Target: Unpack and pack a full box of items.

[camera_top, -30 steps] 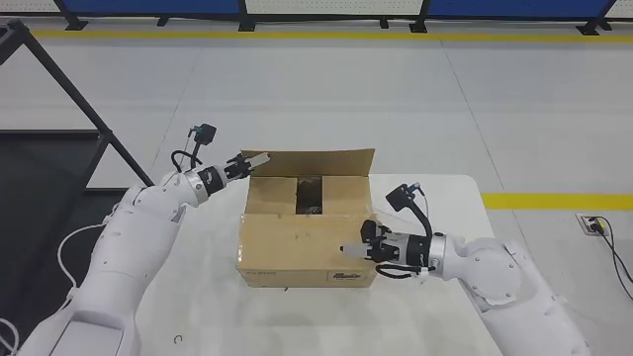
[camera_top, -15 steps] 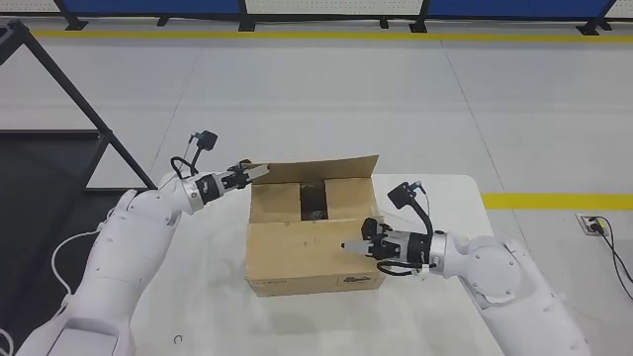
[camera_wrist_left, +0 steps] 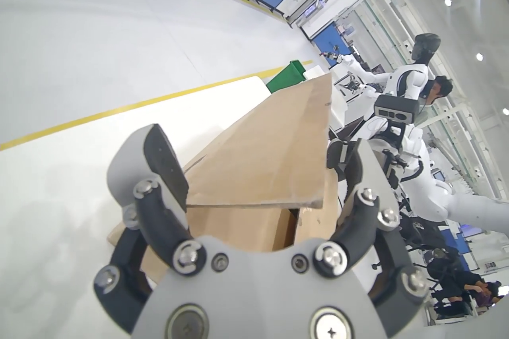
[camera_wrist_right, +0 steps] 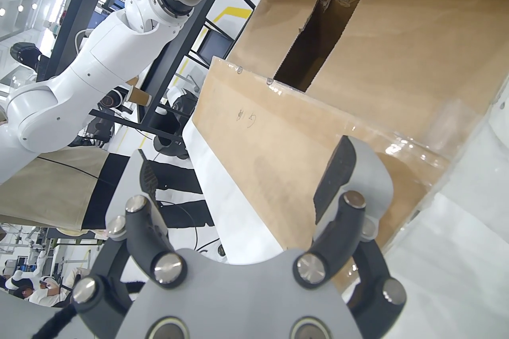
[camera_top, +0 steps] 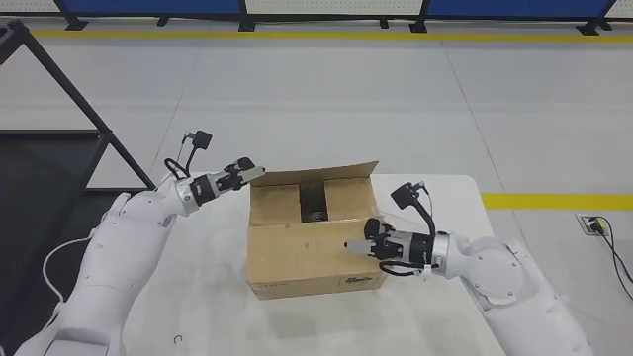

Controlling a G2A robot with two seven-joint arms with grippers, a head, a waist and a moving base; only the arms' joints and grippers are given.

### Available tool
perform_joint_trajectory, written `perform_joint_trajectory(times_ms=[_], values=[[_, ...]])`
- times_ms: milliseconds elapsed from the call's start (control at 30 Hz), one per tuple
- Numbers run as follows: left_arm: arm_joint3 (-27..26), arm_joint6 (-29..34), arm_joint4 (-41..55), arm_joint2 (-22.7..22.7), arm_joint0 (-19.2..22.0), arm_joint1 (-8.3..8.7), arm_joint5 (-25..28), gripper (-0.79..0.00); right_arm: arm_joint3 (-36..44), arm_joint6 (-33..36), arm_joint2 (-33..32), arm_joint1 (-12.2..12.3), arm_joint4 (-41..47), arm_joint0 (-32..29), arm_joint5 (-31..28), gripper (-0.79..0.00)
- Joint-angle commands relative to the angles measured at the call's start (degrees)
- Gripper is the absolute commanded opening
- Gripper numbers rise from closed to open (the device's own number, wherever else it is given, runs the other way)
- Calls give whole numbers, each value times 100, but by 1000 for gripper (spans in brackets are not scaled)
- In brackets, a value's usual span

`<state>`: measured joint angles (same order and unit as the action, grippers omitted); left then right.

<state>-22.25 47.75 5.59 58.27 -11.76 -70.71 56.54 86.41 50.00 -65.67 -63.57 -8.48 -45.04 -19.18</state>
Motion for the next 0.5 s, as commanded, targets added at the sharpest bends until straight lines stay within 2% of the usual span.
perform_joint_trajectory(times_ms=[0, 267, 467], values=[[-226, 40, 161, 8, -92, 59, -41, 0, -17, 7, 5, 1, 5, 22, 9, 0], [-1155, 451, 880, -35, -462, 282, -451, 0, -96, -47, 3, 1, 61, 69, 1, 0], [-1601, 752, 1185, -151, -640, 410, -753, 0, -94, -115, -86, 22, 100, 12, -40, 0]])
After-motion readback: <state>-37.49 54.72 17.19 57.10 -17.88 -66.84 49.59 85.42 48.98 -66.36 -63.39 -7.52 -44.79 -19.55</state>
